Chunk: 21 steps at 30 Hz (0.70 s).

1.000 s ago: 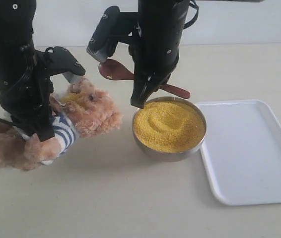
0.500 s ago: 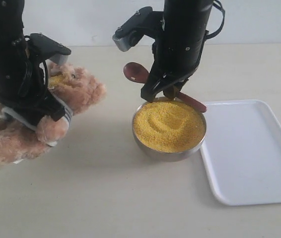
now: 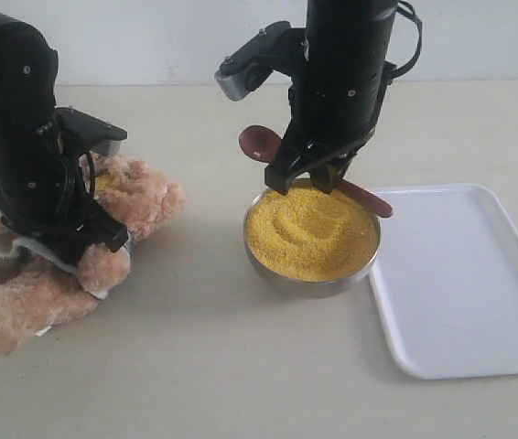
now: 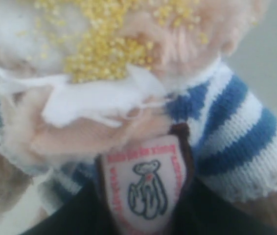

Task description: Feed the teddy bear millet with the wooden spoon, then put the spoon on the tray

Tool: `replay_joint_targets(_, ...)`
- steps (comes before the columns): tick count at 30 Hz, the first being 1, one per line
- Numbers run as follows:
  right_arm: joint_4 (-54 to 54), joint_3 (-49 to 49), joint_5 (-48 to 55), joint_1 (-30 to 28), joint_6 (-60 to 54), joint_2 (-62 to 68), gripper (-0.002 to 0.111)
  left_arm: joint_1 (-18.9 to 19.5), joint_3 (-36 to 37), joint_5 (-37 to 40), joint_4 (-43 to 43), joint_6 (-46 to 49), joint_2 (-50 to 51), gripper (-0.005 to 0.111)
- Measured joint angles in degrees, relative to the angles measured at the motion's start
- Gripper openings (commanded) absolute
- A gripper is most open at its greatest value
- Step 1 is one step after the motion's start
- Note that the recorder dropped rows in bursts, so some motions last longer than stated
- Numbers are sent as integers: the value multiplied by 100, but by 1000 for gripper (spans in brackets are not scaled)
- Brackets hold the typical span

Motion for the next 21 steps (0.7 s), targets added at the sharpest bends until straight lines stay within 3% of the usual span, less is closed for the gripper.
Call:
replay_joint_targets(8,341,0,0,-212,41,0,0,360,0,-157,-24,-481,0,4)
replay_joint_targets(21,506,787,-251,-772,391,-158,0,361,0,-256,-24,-501,0,4)
